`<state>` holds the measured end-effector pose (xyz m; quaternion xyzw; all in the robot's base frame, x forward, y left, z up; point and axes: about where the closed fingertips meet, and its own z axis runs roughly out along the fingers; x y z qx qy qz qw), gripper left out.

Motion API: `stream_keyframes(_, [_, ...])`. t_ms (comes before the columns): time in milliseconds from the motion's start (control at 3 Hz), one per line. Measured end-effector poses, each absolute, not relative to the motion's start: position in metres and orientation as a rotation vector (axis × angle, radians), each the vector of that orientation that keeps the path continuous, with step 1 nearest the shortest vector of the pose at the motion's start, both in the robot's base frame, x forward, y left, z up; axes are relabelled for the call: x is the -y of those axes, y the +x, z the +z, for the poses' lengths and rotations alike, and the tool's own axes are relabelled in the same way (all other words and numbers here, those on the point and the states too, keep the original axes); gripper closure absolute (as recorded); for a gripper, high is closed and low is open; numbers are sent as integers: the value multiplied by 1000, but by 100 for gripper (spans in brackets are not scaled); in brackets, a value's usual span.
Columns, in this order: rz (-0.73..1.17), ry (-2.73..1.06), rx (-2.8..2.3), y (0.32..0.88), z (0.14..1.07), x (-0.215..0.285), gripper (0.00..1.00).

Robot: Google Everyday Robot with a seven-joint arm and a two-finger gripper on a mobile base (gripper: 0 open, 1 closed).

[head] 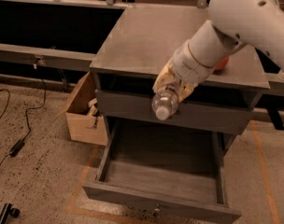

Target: Place water bottle into middle drawer

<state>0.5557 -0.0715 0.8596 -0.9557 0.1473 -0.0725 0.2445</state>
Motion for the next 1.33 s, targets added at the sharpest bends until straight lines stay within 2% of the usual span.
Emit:
stream_keyframes(333, [-35,-2700,-456,524,809,68,100])
stream_keyframes(1000, [8,-2673,-559,510,769,73,100])
stream_keyframes(1333, [32,-2609,-639,487,698,84,100])
